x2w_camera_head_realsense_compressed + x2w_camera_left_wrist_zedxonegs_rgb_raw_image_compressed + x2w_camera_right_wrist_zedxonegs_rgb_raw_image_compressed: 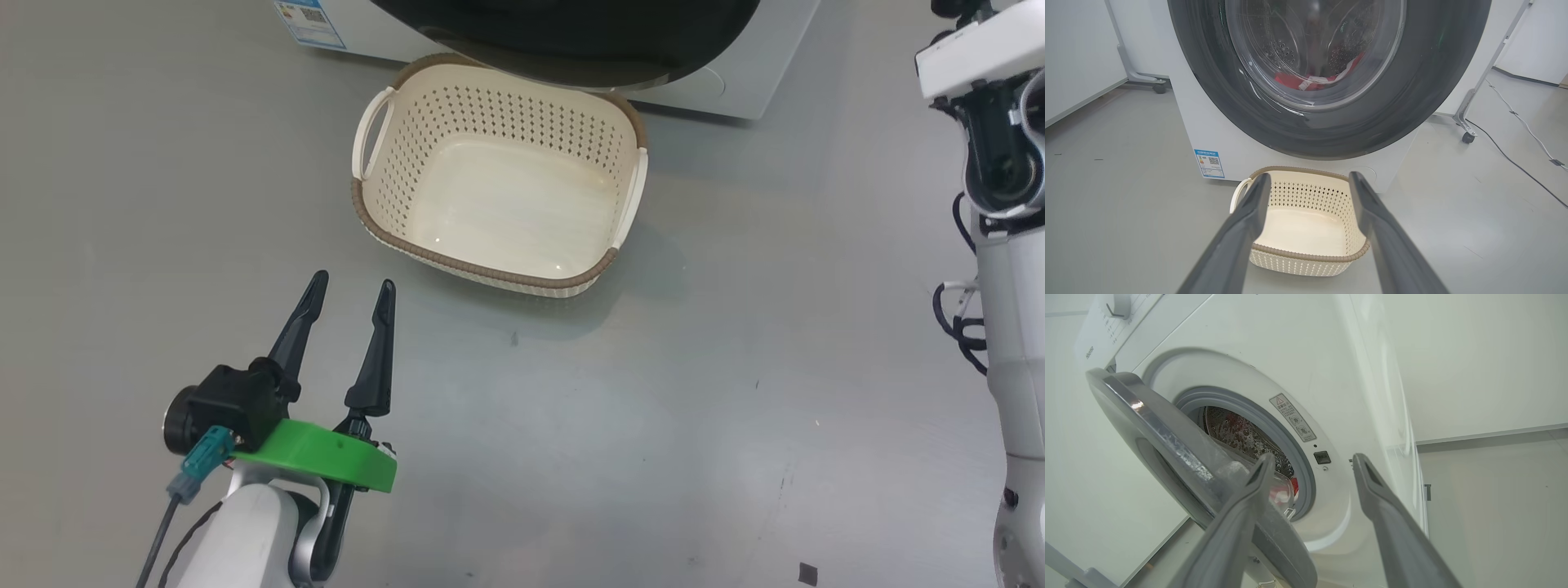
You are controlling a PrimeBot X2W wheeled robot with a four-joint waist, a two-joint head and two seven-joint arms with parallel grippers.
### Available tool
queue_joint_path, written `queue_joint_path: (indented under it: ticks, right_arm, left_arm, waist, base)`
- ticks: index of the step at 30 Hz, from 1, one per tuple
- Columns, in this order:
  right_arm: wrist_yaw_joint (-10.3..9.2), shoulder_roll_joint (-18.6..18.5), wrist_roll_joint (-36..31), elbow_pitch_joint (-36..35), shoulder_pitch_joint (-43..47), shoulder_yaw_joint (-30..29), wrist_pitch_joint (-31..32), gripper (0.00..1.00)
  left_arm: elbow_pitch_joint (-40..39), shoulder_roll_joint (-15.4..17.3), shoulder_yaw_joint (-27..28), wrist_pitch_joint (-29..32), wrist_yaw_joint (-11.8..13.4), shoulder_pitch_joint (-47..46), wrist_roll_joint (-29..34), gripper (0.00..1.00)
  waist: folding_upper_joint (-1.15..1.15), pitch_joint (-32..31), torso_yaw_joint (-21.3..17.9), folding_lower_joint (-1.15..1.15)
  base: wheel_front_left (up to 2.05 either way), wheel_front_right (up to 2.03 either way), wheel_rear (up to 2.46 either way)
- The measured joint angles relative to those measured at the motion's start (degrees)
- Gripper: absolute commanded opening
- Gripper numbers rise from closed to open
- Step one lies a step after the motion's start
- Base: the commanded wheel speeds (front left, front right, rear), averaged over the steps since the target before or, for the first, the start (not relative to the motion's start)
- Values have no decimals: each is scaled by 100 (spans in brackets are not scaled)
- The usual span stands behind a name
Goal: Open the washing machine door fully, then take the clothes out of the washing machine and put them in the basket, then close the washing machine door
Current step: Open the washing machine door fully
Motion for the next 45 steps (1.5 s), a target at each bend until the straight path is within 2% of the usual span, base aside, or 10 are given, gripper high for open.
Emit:
queue_joint_path:
  ticks: [5, 15, 16, 17, 18, 31, 45]
  right_arm:
    - [-8, 77, 411, 233, -470, -248, 337, 100]
    - [-155, -15, 522, 626, -1223, -344, 789, 100]
    - [-155, -14, 582, 672, -1283, -363, 845, 81]
    - [-158, -1, 672, 727, -1345, -379, 912, 29]
    - [-160, 23, 742, 773, -1400, -386, 967, 0]
    - [-163, 356, 1511, 1441, -1852, -536, 1625, 0]
    - [-314, 522, 2562, 2007, -2004, -1034, 2398, 0]
  left_arm:
    - [2, -1, -32, 0, -4, -112, -56, 100]
    - [13, -4, -132, 0, -5, -273, -196, 100]
    - [13, -8, -148, 0, -5, -302, -207, 100]
    - [12, -10, -152, 0, -5, -330, -207, 100]
    - [11, -11, -151, 0, -5, -353, -210, 100]
    - [77, -19, -116, 0, -8, -415, -247, 100]
    - [185, -21, -115, 0, -25, -443, -246, 100]
  waist:
    - [0, 179, 117, 0]
    - [0, 438, 314, 0]
    - [0, 461, 337, 0]
    - [0, 484, 361, 0]
    - [0, 506, 384, 0]
    - [0, 606, 534, 0]
    - [0, 521, 564, 0]
  base:
    - [0, 0, 0]
    - [0, 0, 0]
    - [0, 0, 0]
    - [0, 0, 0]
    - [0, 0, 0]
    - [0, 0, 0]
    - [0, 0, 0]
